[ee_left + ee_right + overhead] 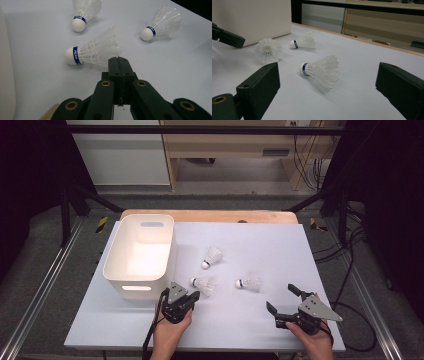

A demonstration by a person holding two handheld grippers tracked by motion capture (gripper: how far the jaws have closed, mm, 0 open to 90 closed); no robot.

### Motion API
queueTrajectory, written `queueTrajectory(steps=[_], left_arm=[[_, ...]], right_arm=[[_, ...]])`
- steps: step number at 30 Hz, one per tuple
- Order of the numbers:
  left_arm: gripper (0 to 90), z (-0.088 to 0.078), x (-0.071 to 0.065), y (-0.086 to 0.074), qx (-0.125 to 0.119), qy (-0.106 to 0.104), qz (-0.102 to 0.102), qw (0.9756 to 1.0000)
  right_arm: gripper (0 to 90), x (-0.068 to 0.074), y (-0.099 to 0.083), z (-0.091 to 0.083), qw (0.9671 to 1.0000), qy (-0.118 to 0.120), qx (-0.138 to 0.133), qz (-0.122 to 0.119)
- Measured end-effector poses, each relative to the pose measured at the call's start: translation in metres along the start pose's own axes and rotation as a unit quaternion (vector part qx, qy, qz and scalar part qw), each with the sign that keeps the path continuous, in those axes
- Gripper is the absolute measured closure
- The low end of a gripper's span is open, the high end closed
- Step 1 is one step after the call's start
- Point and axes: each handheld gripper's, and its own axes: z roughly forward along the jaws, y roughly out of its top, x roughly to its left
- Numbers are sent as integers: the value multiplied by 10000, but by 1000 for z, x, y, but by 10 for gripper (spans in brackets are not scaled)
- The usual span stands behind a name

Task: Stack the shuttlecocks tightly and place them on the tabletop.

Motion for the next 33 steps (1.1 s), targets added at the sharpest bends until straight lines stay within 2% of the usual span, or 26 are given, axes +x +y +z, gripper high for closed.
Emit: queueTrajectory(steps=[9, 33], left_arm=[[900, 13, -1, -1, 230, 4, 46, 9997], [900, 27, -1, 7, 221, 4, -30, 9998]], right_arm=[[57, 0, 0, 0, 10000, -2, -14, 3], [57, -1, 0, -1, 10000, -22, -8, 30]])
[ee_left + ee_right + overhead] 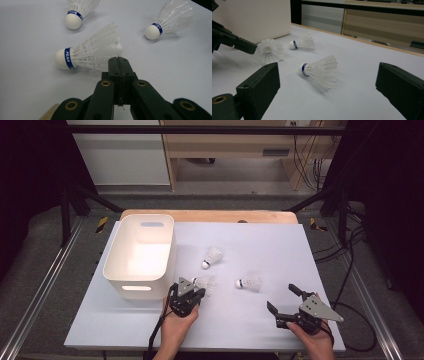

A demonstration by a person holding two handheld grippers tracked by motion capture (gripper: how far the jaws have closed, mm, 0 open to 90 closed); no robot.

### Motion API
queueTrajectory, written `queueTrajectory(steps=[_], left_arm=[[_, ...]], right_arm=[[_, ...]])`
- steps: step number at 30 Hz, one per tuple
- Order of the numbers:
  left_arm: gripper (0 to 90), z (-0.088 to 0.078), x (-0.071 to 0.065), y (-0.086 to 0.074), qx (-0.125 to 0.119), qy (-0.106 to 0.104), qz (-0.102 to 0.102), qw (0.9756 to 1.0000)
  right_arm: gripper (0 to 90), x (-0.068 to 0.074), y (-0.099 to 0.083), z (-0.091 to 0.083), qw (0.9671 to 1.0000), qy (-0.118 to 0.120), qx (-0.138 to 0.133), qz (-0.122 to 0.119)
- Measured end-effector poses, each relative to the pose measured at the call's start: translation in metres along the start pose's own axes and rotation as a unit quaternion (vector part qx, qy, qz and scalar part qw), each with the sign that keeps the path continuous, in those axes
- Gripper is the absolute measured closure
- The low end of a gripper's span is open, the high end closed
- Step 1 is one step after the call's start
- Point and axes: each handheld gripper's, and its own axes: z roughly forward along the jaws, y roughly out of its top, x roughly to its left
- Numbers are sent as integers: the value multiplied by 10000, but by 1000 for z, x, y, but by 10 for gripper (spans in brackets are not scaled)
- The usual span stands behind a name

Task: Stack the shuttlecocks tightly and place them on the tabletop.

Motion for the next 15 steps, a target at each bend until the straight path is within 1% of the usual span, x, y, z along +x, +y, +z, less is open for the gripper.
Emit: queueTrajectory(steps=[5, 15], left_arm=[[900, 2, -1, 3, -1, 5, 36, 10000], [900, 2, -1, 3, -36, -18, 7, 10000]], right_arm=[[57, 1, 0, 0, 10000, 15, 2, -14], [57, 1, 0, 0, 10000, 14, 1, -13]])
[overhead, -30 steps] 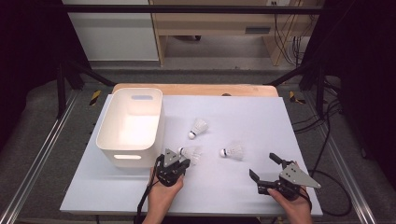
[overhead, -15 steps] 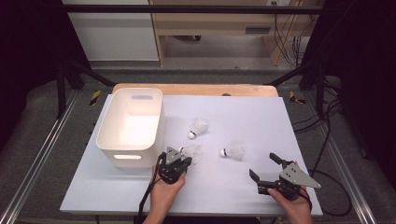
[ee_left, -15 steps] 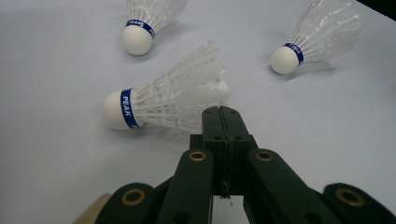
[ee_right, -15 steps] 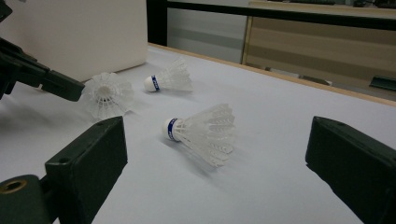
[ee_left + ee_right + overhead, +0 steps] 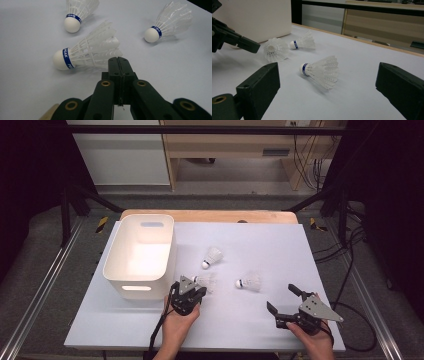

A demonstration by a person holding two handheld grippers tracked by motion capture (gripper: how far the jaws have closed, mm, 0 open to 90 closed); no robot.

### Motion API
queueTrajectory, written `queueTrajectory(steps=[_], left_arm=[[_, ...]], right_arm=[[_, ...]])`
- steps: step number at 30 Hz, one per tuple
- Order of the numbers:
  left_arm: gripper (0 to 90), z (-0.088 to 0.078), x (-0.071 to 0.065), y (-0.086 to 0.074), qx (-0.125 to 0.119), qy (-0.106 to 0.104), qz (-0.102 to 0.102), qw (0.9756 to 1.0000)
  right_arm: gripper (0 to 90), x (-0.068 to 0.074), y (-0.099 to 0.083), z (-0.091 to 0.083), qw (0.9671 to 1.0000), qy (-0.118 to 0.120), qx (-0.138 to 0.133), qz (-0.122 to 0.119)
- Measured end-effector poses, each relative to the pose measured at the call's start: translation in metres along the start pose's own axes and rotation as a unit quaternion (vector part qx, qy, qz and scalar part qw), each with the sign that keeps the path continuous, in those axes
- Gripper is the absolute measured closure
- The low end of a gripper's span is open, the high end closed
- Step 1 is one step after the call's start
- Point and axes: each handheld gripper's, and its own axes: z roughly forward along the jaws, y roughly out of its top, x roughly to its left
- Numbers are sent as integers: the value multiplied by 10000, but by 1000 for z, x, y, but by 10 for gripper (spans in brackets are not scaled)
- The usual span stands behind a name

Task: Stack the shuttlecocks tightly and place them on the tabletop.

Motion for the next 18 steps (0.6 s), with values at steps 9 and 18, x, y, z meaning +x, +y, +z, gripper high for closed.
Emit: queueTrajectory(steps=[9, 18], left_arm=[[856, -5, -1, -2, -244, -60, 93, 9996], [436, -10, -5, -6, -933, -334, 399, 9943]], right_arm=[[57, 0, 0, 0, 10000, 0, 6, 3], [57, 0, 0, 0, 10000, 1, 19, -14]])
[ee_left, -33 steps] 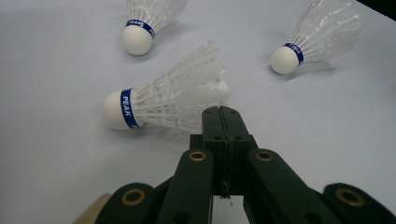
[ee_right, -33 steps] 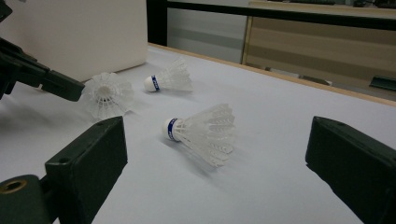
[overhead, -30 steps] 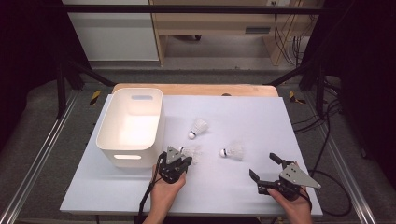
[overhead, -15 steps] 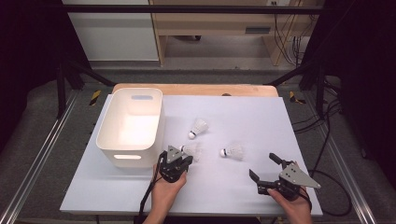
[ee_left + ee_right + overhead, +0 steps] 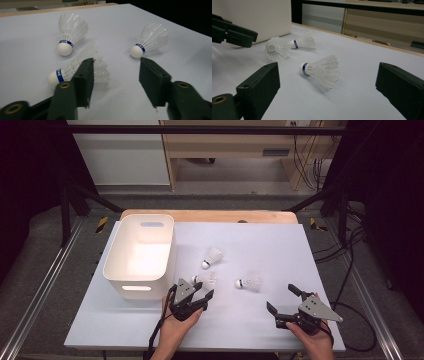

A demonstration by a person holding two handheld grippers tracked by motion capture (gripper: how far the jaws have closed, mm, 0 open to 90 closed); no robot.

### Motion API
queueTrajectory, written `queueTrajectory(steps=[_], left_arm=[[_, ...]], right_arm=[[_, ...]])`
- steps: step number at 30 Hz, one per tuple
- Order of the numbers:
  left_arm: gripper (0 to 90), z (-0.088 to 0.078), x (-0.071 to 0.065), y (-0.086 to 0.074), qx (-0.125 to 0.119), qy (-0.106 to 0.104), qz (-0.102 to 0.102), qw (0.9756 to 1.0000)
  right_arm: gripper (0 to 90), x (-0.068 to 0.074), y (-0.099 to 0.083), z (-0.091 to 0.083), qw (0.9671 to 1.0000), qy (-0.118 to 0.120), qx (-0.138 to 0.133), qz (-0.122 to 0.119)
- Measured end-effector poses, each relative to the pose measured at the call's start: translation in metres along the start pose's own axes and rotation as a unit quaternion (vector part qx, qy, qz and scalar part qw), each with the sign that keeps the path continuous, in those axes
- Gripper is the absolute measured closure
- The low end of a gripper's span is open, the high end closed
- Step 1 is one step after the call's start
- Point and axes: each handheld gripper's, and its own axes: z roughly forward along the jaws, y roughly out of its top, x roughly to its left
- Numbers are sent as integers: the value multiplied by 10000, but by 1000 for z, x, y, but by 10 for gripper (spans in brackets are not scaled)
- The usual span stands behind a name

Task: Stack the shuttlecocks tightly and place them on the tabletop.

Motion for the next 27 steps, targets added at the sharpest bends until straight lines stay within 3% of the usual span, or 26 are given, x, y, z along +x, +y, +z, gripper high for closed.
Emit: queueTrajectory(steps=[6, 12, 21, 27], left_arm=[[256, -5, -2, 2, -303, -126, 95, 9994], [79, -11, -4, 4, -363, -226, 101, 9990], [53, -31, -9, -4, -522, -463, 158, 9974], [50, -53, -6, -11, -700, -474, 290, 9960]], right_arm=[[70, 0, 0, 0, 9999, 50, 104, 34], [68, 1, 0, 0, 9999, 47, 121, 27], [67, 2, -1, 1, 9998, 75, 193, 22], [75, 3, -1, 2, 9997, 27, 235, 80]])
